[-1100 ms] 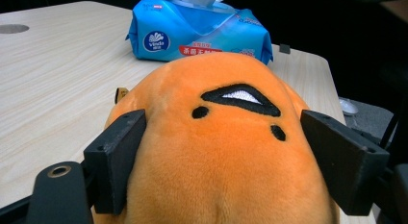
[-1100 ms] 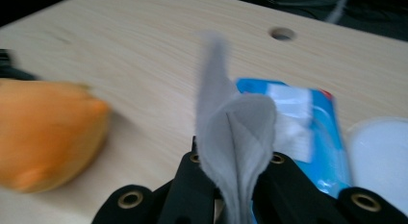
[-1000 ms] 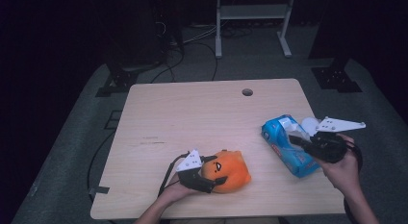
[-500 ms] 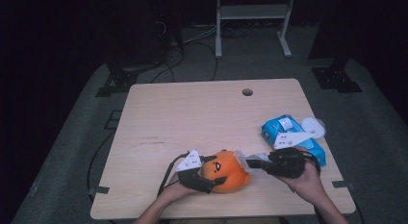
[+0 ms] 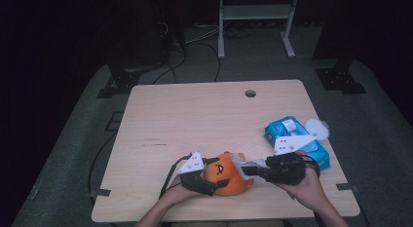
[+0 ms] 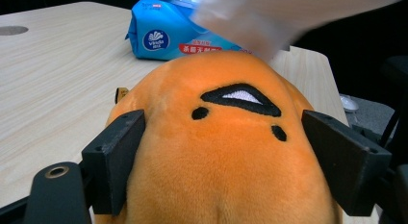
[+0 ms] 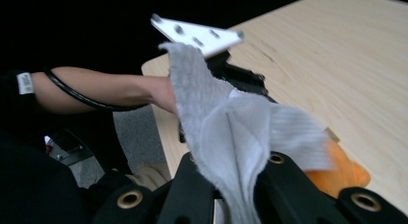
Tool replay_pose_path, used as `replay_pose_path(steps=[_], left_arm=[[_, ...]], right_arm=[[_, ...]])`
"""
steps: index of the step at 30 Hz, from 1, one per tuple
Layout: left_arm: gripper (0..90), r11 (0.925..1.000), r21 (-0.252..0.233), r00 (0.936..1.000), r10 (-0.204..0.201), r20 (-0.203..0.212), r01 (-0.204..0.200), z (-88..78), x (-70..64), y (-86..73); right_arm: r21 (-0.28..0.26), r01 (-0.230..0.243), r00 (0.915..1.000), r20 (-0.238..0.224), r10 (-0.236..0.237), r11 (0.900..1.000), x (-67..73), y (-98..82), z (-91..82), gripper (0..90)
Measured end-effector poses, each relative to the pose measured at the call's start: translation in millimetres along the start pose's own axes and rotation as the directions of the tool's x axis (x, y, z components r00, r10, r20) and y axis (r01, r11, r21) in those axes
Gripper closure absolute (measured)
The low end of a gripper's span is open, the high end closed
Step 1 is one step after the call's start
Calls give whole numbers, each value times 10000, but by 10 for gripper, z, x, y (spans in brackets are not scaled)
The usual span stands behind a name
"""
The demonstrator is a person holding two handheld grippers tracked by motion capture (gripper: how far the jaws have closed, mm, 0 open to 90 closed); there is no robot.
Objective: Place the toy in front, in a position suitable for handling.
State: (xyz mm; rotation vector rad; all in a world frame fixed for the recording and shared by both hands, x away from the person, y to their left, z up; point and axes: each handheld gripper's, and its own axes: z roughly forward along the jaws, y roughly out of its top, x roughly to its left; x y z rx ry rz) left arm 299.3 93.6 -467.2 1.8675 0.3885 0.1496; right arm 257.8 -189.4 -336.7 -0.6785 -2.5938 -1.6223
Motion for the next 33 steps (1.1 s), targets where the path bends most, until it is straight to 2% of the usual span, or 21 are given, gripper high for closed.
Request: replay_pose_path(steps=[3,6,7,9,11,12,13,14,15,17,19,20,23,25,26,27,29,31,32,33], left_arm=[[181,10000,-23,10000,-26,8,26,0,3,-3],[181,10000,-32,10000,-25,13,25,0,4,-5],[181,10000,-40,10000,-28,12,28,1,4,-5],[180,10000,-14,10000,-7,16,7,-2,5,-4],[180,10000,-67,10000,-49,8,49,2,-1,-5],[180,10000,-55,10000,-16,1,16,3,-1,-3],[180,10000,-40,10000,6,-2,-6,4,-3,-1],[179,10000,-36,10000,21,-16,-22,5,-5,-1],[178,10000,-16,10000,34,-21,-34,5,-7,0],[177,10000,-20,10000,45,-27,-45,7,-8,2],[176,10000,-16,10000,48,-34,-49,7,-10,3],[176,10000,-12,10000,52,-44,-52,7,-14,4],[174,9999,38,9999,113,-84,-113,7,-25,7],[172,9999,64,9999,114,-93,-113,9,-30,9],[172,9999,71,9999,123,-100,-122,9,-30,10],[172,9999,71,9999,123,-100,-122,9,-30,10],[172,9999,67,9999,130,-108,-130,10,-34,10],[168,9998,86,9998,186,-113,-185,11,-33,11],[167,9997,148,9997,211,-97,-209,18,-41,17],[167,9994,222,9997,253,-58,-252,16,-38,24]], right_arm=[[-77,192,9998,1,-192,9998,62,57,-54,875],[18,145,9998,155,-145,9999,14,57,-48,875],[167,104,9993,363,-110,9998,-30,42,-28,875],[591,-10,9933,1154,-58,9982,-156,-14,41,875],[1176,-240,9793,2024,-3,9928,-323,-93,128,874],[1499,-293,9655,2600,-109,9883,-399,-133,175,874],[2008,-109,9421,3304,-572,9796,-458,-169,228,874],[2257,-183,9284,3654,-672,9740,-505,-202,273,874],[2278,-332,9283,3678,-545,9731,-542,-226,305,871],[2342,-358,9191,3894,-600,9715,-543,-237,360,853],[2211,-263,9256,3738,-598,9749,-498,-218,391,774],[2280,-124,9266,3686,-745,9736,-464,-204,403,719],[2327,313,9333,3412,-1117,9720,-326,-180,422,649],[2247,448,9469,3009,-1131,9734,-246,-179,436,608],[2265,518,9511,2858,-1173,9726,-212,-182,449,594],[2265,518,9511,2858,-1173,9726,-212,-182,449,594],[2422,822,9604,2397,-1418,9667,-137,-222,533,555],[2557,869,9601,2363,-1494,9628,-122,-242,577,544],[2734,1099,9513,2497,-1809,9556,-114,-277,647,537],[2703,1146,9492,2542,-1857,9559,-119,-284,666,536]])
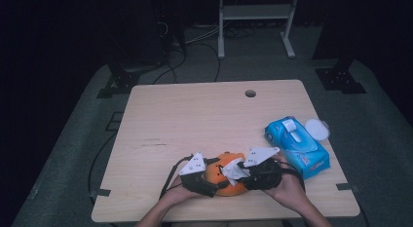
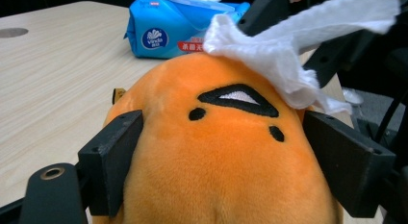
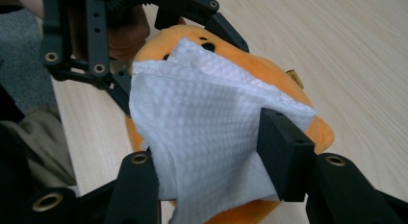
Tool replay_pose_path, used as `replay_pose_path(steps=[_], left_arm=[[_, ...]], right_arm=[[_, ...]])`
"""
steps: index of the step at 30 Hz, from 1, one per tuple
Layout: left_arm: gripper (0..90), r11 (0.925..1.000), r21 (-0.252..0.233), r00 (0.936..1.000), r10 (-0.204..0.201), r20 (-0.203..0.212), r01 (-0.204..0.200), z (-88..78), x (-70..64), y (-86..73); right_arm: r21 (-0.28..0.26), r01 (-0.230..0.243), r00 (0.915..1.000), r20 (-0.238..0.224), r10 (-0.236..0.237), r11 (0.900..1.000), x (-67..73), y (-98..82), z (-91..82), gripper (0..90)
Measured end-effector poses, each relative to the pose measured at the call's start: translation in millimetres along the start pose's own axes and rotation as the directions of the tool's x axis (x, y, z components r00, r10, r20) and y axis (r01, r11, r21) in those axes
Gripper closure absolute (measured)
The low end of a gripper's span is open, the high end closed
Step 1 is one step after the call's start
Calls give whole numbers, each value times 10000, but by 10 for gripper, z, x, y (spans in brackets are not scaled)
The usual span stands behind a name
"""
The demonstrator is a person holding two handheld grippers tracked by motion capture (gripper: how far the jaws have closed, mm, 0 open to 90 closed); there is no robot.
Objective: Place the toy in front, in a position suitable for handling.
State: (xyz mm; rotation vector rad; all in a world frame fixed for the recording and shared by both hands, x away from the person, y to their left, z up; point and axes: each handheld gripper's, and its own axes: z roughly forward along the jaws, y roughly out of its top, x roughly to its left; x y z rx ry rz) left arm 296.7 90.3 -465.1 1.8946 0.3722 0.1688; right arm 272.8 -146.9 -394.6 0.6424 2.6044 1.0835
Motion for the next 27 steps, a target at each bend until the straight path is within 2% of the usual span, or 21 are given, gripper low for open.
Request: replay_pose_path(steps=[6,10,12,13,16,18,19,20,23,25,27], left_arm=[[167,9995,168,9992,269,292,-274,-8,16,12],[153,9986,343,9987,382,351,-394,-8,15,23],[132,9960,670,9977,572,372,-596,-43,37,67],[114,9955,753,9979,544,351,-569,-61,46,96],[97,9961,778,9985,397,379,-426,-101,58,142],[97,9952,815,9978,504,419,-537,-132,50,154],[97,9943,848,9971,611,463,-648,-144,40,151],[101,9924,891,9955,802,497,-844,-166,36,144],[103,9921,910,9952,815,533,-861,-173,44,135],[109,9922,922,9956,801,482,-843,-179,53,134],[117,9922,934,9959,792,444,-831,-191,66,133]], right_arm=[[-164,-292,9995,-113,290,9994,-69,15,20,515],[-141,-292,9995,-107,291,9995,-73,3,92,528],[-248,-303,9995,-120,300,9992,-58,-40,166,594],[-306,-316,9995,-86,313,9990,-52,-51,172,624],[-393,-342,9994,-45,341,9986,-45,-60,165,675],[-440,-410,9991,-119,405,9982,-48,-63,136,706],[-504,-537,9981,-335,520,9973,-66,-67,114,717],[-656,-978,9922,-840,922,9930,-127,-86,62,752],[-840,-1756,9763,-1429,1626,9809,-243,-140,2,809],[-806,-2080,9686,-1554,1938,9748,-302,-182,-33,822],[-630,-2137,9702,-1306,2042,9749,-334,-222,-65,828]])
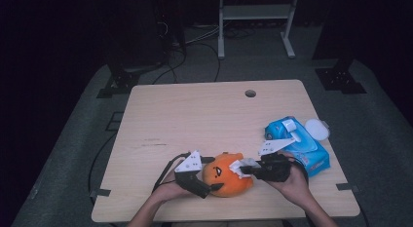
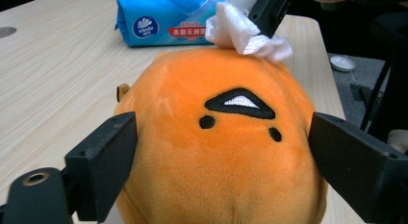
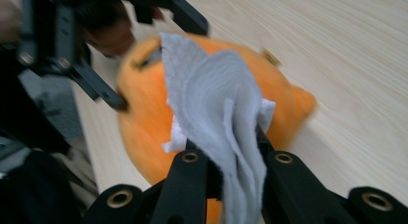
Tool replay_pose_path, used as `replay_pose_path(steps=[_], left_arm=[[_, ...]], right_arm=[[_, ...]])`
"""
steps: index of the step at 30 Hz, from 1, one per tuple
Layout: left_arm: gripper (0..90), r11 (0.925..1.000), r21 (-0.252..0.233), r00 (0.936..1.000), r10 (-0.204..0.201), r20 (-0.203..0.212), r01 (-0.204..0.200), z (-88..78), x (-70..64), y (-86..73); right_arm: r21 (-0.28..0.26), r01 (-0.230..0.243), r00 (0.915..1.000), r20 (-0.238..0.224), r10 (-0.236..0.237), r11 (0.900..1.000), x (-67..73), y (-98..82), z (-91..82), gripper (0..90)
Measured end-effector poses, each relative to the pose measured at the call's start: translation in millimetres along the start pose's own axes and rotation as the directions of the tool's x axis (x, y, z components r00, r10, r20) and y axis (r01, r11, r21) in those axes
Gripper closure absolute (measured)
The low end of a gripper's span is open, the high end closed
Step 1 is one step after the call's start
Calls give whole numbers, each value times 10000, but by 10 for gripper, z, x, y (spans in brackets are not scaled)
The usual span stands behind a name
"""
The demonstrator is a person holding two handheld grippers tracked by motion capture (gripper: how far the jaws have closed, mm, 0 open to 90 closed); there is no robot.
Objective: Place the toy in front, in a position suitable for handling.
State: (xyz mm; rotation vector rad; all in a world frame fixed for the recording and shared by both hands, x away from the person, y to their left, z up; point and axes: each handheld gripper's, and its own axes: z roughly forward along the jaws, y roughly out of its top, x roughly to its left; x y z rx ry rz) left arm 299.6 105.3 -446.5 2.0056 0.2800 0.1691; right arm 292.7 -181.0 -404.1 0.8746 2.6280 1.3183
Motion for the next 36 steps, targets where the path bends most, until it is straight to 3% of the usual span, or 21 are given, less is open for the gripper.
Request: replay_pose_path(steps=[3,6,10,14,16,18,20,21,23,25,28,29,31,33,36], left_arm=[[139,10000,6,10000,-18,-60,18,-9,15,-2],[180,9998,106,9998,160,-134,-158,41,-11,1],[188,10000,20,9998,63,-191,-63,92,-6,-1],[187,10000,11,9996,-69,-264,69,74,15,-1],[185,9999,-105,9996,-131,-239,129,31,30,10],[184,9998,-154,9995,-135,-297,130,-9,18,51],[184,9999,-135,9995,-81,-311,76,-15,7,61],[184,10000,2,9995,-24,-326,24,-30,0,62],[210,10000,54,9994,0,-346,2,-50,8,49],[240,9998,101,9988,-168,-469,173,-45,35,39],[259,9995,18,9979,-325,-553,327,-8,57,24],[259,9993,-25,9979,-372,-523,371,10,69,19],[259,9988,-127,9970,-487,-595,481,42,75,22],[252,9990,-82,9950,-435,-902,429,40,72,43],[178,9980,-205,9911,-622,-1174,602,11,63,76]], right_arm=[[356,-15,9991,431,0,9994,-43,-84,-9,831],[464,-90,9990,452,69,9989,-37,-128,-16,835],[301,419,9991,-47,-417,9987,157,-20,24,834],[349,1212,9919,329,-1223,9920,277,57,99,835],[310,1161,9926,334,-1171,9928,248,49,95,837],[125,465,9981,401,-470,9988,59,-28,33,837],[154,300,9977,600,-309,9994,-9,-71,9,837],[274,-130,9963,852,106,9995,-121,-174,-35,837],[480,-295,9956,898,251,9984,-166,-271,-56,837],[466,-368,9971,679,336,9982,-128,-301,-68,837],[286,233,9986,467,-246,9993,58,-201,-53,836],[286,233,9986,467,-246,9993,58,-201,-53,836],[117,712,9974,51,-712,9974,208,-99,-1,835],[223,903,9956,218,-908,9957,225,-84,39,836],[102,619,9980,133,-620,9980,146,-112,47,835]])
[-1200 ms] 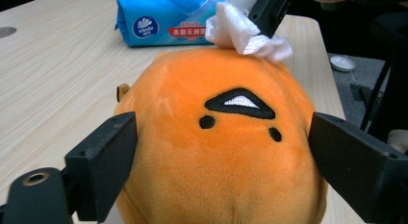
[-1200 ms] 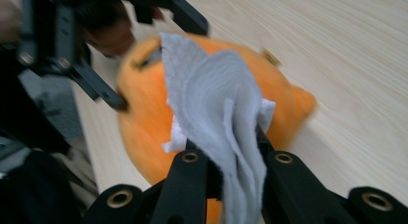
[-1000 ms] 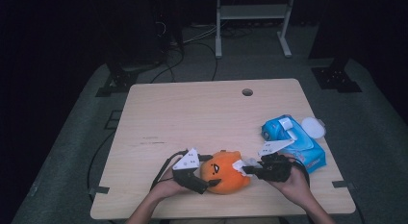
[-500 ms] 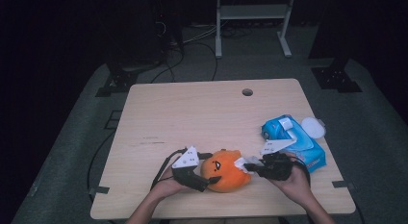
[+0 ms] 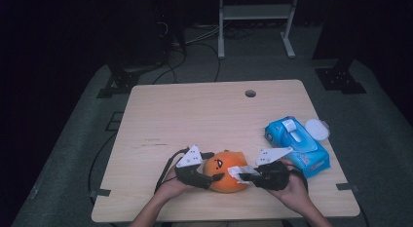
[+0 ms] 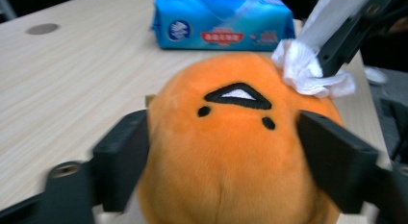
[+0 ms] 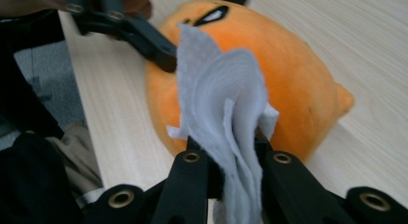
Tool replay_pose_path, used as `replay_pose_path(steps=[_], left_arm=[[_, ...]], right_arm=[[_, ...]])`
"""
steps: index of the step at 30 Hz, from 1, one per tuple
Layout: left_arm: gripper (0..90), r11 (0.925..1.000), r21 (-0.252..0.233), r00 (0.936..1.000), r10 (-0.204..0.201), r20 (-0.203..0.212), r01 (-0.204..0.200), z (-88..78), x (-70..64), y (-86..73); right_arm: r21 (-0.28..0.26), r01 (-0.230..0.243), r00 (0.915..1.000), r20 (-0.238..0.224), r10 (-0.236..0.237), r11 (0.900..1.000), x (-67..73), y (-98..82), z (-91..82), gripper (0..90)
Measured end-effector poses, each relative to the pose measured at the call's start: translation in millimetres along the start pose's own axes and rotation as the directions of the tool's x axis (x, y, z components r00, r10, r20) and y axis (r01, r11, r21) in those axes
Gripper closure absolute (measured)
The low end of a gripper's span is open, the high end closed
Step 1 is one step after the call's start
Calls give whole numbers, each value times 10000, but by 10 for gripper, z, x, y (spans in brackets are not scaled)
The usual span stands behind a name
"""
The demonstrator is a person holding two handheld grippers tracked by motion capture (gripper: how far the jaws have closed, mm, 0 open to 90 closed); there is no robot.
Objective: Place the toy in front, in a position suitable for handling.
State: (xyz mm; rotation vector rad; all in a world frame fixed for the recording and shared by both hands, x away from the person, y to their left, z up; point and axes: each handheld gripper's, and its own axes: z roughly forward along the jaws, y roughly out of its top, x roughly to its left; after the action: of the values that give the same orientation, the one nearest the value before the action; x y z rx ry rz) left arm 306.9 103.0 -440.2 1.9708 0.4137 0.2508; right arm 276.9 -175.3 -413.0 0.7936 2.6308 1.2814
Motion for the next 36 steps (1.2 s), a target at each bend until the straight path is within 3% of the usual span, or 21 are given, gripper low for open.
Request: replay_pose_path(steps=[1,3,5,7,9,11,12,14,17,21,23,27,30,33,36], left_arm=[[112,9999,-154,10000,-38,84,39,-38,-12,46],[112,9999,-135,9999,60,124,-59,-51,-20,59],[212,9996,-30,9982,275,538,-274,-39,-33,27],[262,9995,21,9983,319,485,-320,-26,-37,14],[290,9999,84,9996,93,269,-96,16,-9,-12],[294,9998,-41,9993,-195,320,197,38,25,-36],[295,9998,-41,9993,-195,320,197,38,25,-36],[294,9993,-32,9991,-374,215,375,35,53,-53],[291,9987,-92,9986,-501,169,503,28,79,-68],[259,9971,-139,9970,-742,226,745,35,119,-92],[246,9967,-153,9965,-798,229,802,46,120,-101],[225,9970,-81,9970,-770,125,771,63,117,-111],[218,9945,-105,9944,-1042,150,1044,70,133,-130],[216,9947,-90,9946,-1027,147,1029,66,135,-126],[183,9966,-135,9939,-797,761,809,7,118,-65]], right_arm=[[-94,-300,9995,-24,300,9995,-77,-45,-13,834],[-144,-433,9991,-24,433,9990,-102,-66,-24,833],[-180,-578,9983,29,578,9982,-135,-106,-42,832],[-148,-593,9982,19,593,9981,-129,-109,-42,832],[-144,-325,9994,123,327,9994,-30,-71,-27,833],[-169,-31,10000,51,32,9999,66,-19,2,833],[-169,-31,10000,51,32,9999,66,-19,2,833],[-119,405,9991,132,-404,9991,128,37,43,832],[-277,79,10000,54,-77,9996,24,24,5,832],[-251,-524,9978,400,534,9983,-167,-94,-56,832],[-238,-591,9969,499,602,9980,-192,-129,-73,832],[-245,-332,9983,470,343,9991,-75,-80,-43,830],[-469,-194,9998,-105,190,9987,14,-22,-8,830],[-344,119,9999,107,-115,9993,43,2,13,830],[-361,-226,9997,16,227,9991,-66,-24,17,831]])
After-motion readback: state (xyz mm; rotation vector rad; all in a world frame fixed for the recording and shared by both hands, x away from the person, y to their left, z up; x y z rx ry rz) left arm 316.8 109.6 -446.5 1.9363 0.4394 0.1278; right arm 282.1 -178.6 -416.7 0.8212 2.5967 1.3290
